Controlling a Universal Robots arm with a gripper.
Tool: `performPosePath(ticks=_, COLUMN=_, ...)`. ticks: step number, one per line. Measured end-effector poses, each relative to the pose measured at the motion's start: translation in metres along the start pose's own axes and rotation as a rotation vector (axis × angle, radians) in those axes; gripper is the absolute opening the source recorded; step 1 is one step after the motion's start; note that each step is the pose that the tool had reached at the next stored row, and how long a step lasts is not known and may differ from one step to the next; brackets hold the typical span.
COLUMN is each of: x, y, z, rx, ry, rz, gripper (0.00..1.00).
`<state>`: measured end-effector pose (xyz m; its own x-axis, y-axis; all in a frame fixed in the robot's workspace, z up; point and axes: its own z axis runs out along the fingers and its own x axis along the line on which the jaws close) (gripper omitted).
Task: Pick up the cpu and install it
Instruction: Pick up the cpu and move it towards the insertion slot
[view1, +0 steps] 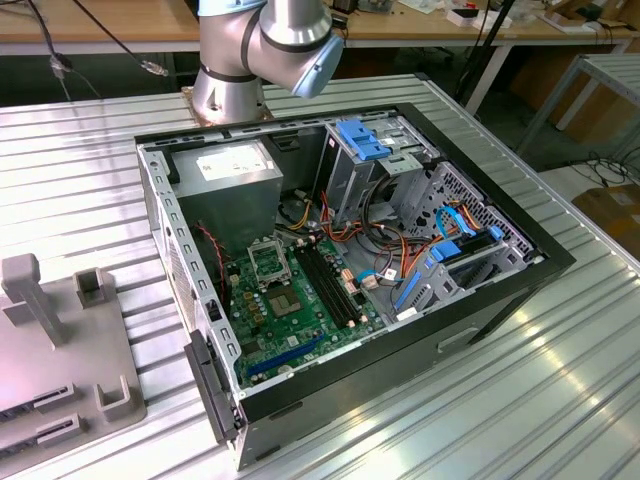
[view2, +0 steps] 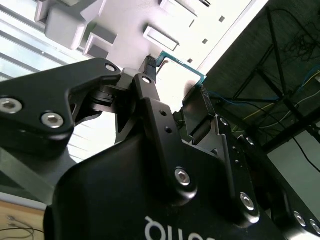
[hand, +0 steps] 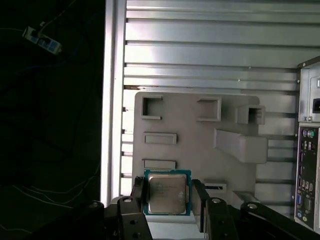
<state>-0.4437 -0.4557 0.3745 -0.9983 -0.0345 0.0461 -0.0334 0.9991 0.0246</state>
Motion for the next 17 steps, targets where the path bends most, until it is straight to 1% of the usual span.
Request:
performPosePath(ticks=5, x=-0.0082, y=-0.0003, z=-0.0004, rx=-0.0001, ry=0.0000, rz=0.000, gripper=0.47)
performPosePath(ticks=11, x=-0.0160, y=-0.0005, z=-0.0007, rx=-0.0001, ry=-0.0001, rz=0.000, gripper=0.47)
performPosePath(ticks=17, x=-0.0162, y=-0.0005, z=-0.0007, rx=-0.0001, ry=0.0000, rz=0.000, gripper=0.47)
